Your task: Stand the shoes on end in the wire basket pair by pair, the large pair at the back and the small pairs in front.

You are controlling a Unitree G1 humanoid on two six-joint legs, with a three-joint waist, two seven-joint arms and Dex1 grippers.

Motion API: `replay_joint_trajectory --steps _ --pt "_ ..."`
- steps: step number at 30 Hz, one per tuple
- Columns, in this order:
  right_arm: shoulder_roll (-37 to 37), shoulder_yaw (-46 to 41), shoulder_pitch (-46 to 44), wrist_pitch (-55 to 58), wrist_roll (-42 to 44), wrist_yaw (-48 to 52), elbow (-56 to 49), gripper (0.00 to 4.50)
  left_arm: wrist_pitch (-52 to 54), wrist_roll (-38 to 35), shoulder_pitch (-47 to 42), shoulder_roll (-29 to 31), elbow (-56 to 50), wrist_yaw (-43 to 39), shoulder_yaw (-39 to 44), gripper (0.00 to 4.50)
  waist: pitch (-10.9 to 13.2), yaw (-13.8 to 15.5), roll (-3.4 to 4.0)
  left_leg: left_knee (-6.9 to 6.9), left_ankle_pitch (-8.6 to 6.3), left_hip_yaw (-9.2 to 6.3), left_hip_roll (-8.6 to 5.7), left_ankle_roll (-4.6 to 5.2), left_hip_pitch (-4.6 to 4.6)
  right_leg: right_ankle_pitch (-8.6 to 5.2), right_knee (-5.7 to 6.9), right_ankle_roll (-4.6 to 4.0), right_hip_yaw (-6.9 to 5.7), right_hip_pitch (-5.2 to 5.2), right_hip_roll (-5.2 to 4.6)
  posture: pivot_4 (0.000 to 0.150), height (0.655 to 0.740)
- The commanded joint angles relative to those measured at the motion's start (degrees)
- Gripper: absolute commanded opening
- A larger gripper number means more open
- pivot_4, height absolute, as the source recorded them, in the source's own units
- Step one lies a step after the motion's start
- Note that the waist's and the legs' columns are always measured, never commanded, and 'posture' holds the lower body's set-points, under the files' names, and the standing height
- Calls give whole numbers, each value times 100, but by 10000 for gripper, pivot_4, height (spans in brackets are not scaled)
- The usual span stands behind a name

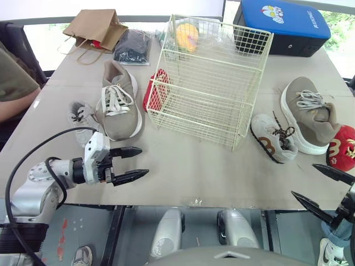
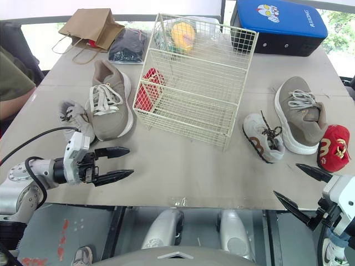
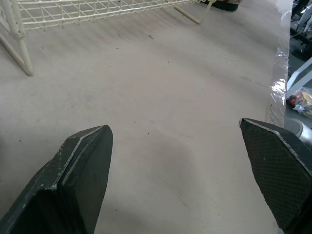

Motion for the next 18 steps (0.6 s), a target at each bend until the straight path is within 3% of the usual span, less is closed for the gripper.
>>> replay_joint_trajectory --steps 1,9,12,18 --pt "-18 136 -319 -12 141 -228 -223 44554 340 -365 -294 -150 -333 174 89 45000 0 2 0 0 0 0 0 0 0 0 0 0 0 0 0 1500 7400" --pt "-1080 1448 -2749 2235 949 -2103 -1565 44554 992 -1172 -458 -332 -1278 349 494 45000 0 -109 -7 3 1 0 -2 0 7 5 19 -3 5 -3 3 1500 7400" --pt "-1249 2752 -4733 3378 1249 -2675 -1373 44554 980 -1298 -180 -348 -1643 349 756 45000 4 -172 -11 2 1 8 0 0 8 5 19 -5 14 -9 3 1500 7400" --pt "-840 4662 -7187 4650 1073 -2779 -505 44554 1078 -1355 -14 -368 -1845 522 887 45000 12 -62 -7 -1 1 -15 -9 0 -6 4 14 -7 -1 -10 1 1500 7400"
